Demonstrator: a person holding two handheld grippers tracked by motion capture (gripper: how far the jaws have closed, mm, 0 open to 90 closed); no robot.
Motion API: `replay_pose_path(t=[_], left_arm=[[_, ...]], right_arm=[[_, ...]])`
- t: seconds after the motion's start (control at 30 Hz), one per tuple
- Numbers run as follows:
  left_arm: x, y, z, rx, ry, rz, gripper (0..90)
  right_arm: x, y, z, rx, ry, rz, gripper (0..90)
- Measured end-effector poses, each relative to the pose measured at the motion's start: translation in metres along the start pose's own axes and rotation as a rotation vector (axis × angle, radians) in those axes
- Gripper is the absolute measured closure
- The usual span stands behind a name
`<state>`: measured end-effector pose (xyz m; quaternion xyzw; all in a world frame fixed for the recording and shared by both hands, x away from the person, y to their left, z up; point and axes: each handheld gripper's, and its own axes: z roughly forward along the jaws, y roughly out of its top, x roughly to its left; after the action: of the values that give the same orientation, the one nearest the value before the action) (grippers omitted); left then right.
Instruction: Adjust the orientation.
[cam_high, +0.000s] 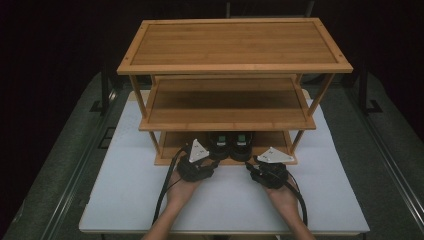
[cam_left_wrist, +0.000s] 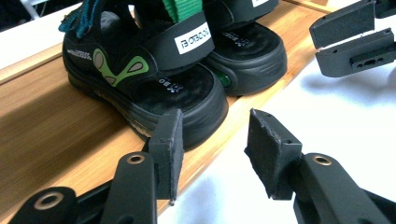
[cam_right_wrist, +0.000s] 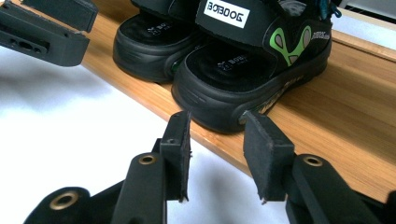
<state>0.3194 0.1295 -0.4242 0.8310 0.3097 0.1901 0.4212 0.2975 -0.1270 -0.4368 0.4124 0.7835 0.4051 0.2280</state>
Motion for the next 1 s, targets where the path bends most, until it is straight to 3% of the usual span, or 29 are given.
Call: replay_pose_path(t=[0.3,1.0], left_arm=[[-0.001,-0.003,-0.008,-0.005,-0.018,-0.001,52.5],[0.001,-0.011,-0.022,-0.009,-0.023,-0.004,48.9]], right_arm=[[-0.006,-0.005,-0.010,-0.005,0.033,0.016,53.3],[-0.020,-0.017,-0.026,0.013,0.052,0.012,46.9]])
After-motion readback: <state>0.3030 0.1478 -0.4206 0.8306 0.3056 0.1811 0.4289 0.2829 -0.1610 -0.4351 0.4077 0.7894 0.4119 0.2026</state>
